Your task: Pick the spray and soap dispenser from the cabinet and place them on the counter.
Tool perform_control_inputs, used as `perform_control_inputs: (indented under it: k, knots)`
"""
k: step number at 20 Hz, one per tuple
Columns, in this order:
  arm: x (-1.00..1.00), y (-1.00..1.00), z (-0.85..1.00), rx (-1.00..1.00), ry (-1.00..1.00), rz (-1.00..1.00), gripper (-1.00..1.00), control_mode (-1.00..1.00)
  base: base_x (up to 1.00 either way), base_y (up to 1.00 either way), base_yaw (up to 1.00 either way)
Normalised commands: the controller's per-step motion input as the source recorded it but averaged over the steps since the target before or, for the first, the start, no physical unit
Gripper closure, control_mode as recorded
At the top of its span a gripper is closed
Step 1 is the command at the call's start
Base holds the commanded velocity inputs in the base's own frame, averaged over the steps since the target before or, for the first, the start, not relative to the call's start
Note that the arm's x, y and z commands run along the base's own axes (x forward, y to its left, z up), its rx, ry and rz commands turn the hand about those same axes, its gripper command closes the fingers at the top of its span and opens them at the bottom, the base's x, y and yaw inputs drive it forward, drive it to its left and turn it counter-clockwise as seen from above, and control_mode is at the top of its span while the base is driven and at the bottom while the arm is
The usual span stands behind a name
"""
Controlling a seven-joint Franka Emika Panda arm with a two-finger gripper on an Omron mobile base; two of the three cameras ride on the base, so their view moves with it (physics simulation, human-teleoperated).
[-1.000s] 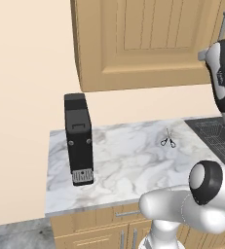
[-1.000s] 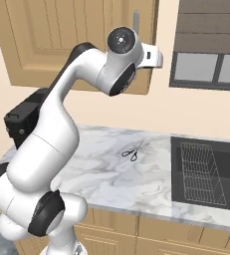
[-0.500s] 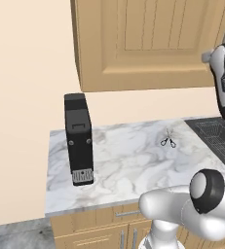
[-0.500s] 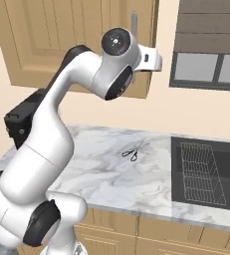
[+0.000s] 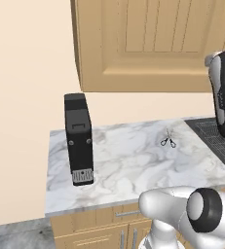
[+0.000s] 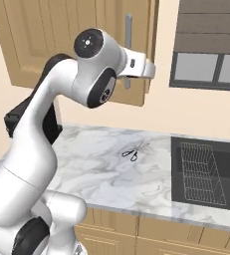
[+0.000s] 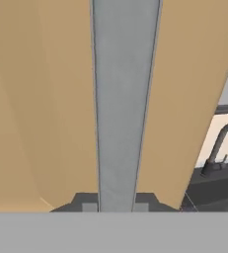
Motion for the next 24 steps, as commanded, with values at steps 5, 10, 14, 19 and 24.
perform_control_inputs:
  k: [5,10,14,19,24]
  knots:
    - [-0.31,0.24,0.0,-0.01,0.02,-0.21,1.0,-1.0,0.0,0.0,0.0]
    - [-0.43,0.34,0.0,0.0,0.09,-0.22,1.0,-1.0,0.0,0.0,0.0]
    - [-0.55,0.37,0.0,0.0,0.15,-0.18,1.0,-1.0,0.0,0.0,0.0]
    - [-0.61,0.39,0.0,0.0,0.03,-0.15,1.0,-1.0,0.0,0.0,0.0]
    - [-0.47,0.41,-0.03,-0.03,-0.13,-0.08,1.0,-1.0,0.0,0.0,0.0]
